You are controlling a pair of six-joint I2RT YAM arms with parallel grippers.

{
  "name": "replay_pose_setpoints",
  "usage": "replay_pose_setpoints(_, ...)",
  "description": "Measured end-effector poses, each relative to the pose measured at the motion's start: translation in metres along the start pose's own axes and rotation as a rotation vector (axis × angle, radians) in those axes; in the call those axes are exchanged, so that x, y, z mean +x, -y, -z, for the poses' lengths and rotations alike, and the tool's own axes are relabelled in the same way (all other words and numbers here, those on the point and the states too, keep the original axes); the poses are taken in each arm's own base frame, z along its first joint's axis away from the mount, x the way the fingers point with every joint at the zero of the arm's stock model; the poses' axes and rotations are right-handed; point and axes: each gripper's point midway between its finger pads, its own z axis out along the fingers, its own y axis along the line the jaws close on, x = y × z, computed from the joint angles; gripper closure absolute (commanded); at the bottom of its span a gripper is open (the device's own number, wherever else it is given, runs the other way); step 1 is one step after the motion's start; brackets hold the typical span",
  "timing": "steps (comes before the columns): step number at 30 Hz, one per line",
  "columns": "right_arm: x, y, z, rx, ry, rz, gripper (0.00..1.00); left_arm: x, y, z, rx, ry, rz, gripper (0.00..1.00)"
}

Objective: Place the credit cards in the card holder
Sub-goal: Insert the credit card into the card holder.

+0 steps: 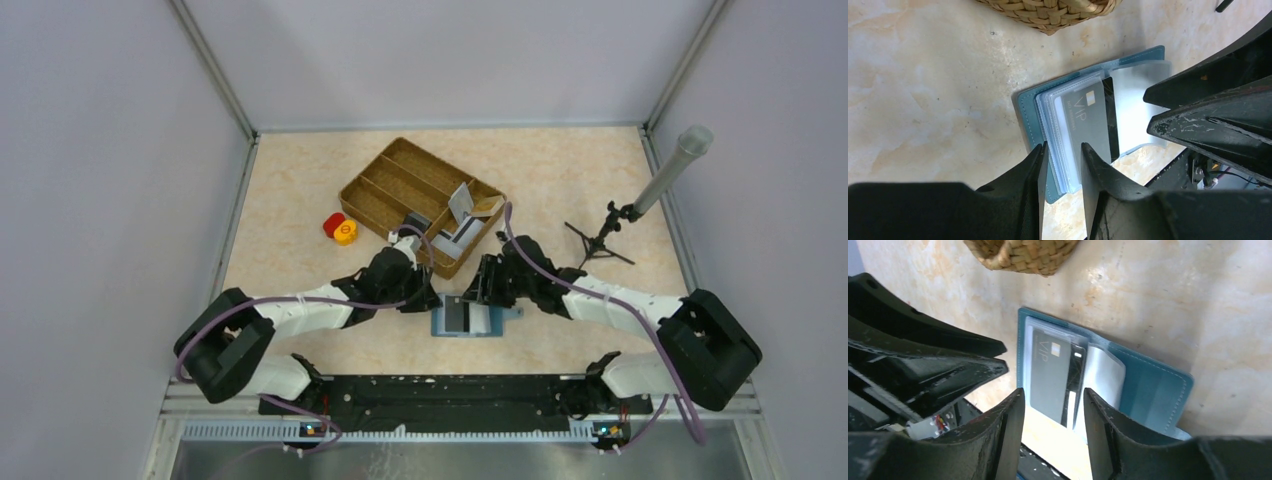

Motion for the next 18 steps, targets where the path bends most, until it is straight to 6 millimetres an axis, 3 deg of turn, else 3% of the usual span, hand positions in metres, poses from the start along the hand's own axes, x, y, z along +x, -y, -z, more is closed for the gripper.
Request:
replay_pose_setpoints(10,0.02,0.011,-0.001,0.077,-0.04,0.012,0.81,0.008,-0.006,0.002,-0.018,-0.017,0.035,0.68)
replay_pose_setpoints(18,0.04,0.027,-0.011,0.159,-0.091,0.024,0.84,0.016,-0.012,0.001,-0.035,-0.037,0.065,0.72)
